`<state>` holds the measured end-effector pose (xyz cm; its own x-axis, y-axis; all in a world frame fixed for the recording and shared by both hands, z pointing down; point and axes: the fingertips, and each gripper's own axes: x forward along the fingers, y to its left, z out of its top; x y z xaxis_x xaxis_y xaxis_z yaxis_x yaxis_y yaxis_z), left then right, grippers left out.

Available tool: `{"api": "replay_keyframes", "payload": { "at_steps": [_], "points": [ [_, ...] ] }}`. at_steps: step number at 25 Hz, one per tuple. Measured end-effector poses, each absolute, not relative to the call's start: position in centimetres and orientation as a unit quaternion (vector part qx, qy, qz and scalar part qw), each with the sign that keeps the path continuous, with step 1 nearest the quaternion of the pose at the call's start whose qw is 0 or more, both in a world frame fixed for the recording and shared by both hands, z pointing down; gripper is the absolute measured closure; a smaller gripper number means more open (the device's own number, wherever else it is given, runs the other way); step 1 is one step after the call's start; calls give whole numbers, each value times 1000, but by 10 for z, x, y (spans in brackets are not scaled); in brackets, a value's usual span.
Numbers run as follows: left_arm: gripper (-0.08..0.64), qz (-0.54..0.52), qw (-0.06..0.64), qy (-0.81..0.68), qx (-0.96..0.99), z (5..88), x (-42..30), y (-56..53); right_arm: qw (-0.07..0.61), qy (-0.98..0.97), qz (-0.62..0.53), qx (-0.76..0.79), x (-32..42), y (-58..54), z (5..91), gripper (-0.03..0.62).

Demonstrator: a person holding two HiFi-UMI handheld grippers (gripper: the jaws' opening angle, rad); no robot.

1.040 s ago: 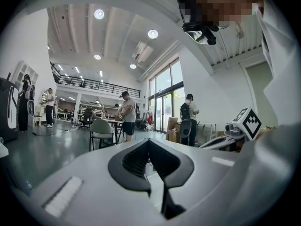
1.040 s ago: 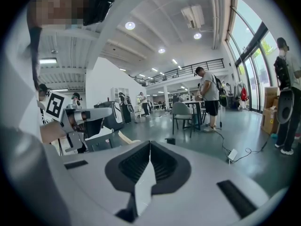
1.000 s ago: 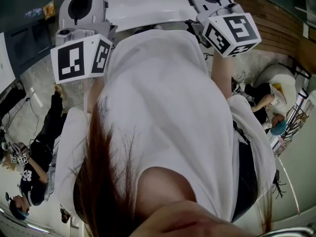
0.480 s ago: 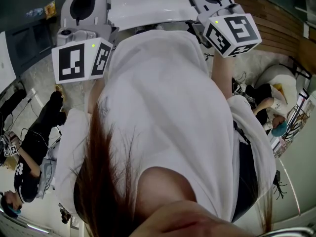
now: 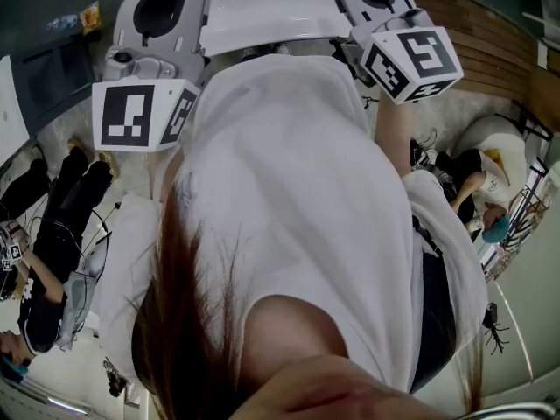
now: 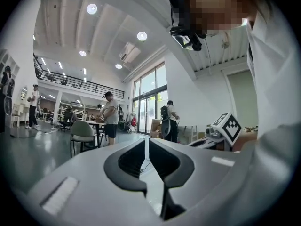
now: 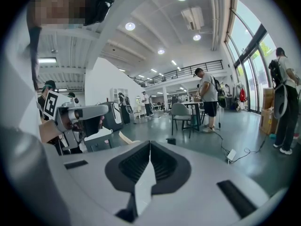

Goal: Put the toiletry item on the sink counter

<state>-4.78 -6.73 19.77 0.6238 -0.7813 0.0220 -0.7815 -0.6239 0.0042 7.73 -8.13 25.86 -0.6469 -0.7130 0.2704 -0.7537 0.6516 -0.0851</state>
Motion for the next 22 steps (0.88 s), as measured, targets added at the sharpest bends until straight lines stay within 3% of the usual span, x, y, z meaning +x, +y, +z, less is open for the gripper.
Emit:
{"api": "replay_keyframes", "payload": {
  "at_steps": [22],
  "points": [
    [551,4,16,-456,890,197,-65,-69,111,-900,76,414,78,-81,256,583]
  ]
}}
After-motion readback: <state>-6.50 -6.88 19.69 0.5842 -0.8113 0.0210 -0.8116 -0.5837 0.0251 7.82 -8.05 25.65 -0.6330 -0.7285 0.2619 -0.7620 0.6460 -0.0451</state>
